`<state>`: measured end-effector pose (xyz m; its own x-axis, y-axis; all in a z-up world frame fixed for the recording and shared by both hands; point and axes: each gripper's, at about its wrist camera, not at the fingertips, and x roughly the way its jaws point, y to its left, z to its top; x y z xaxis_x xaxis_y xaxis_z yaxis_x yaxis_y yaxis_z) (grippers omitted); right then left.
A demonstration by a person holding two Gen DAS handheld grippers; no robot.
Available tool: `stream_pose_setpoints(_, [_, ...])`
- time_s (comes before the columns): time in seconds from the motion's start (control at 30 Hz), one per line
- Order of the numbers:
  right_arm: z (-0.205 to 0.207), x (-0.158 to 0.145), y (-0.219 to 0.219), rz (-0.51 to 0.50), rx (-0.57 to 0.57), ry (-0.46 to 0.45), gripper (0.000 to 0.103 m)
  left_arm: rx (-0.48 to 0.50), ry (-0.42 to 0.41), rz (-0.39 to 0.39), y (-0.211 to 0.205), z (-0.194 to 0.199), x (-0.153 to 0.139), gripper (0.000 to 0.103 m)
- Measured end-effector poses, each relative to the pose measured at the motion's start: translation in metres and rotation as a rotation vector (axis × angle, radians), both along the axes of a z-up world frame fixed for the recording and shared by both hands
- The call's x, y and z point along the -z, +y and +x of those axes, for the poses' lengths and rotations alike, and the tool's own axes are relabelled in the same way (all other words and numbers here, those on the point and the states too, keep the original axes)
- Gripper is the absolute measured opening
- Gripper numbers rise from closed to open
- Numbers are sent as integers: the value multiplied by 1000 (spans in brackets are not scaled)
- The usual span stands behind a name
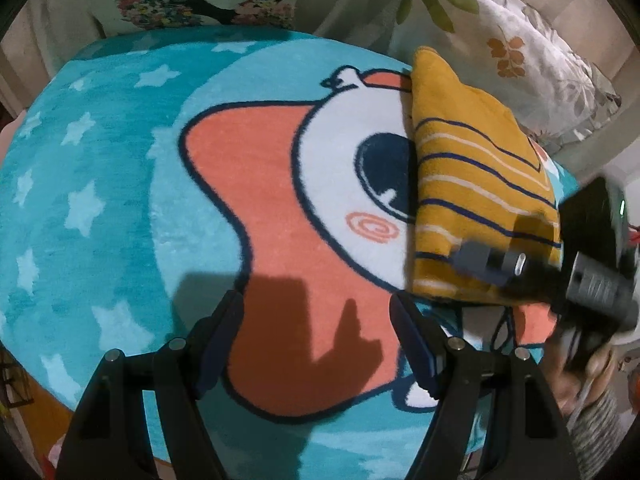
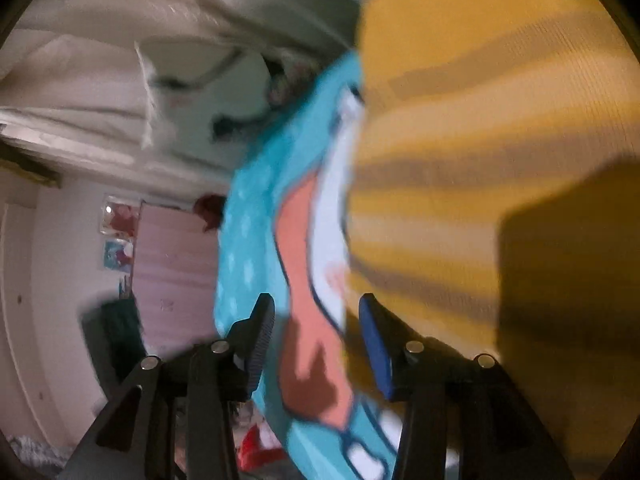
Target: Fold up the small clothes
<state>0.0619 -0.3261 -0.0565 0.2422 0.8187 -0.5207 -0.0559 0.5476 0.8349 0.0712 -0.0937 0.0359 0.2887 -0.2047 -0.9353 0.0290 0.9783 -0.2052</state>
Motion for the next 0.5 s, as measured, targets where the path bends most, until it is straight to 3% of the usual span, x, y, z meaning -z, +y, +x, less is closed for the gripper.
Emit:
stream_pose_setpoints(0.13, [-31,5,-23,-4,41,61,48,30,-6,2,-14,-6,2,74])
stream_pose_setpoints(0.27, [-45,-30,-70,61,138,-37,48,45,-13,14,-24,-12,2,74])
stream_pose_setpoints(0.37, [-33,-51,-106,2,250,-107,48,37,-9,15,-28,-15,4,74])
stream_pose_setpoints(0.5, [-4,-48,-137,-54,360,-100,48,33,-20,25,-33,-20,0,74])
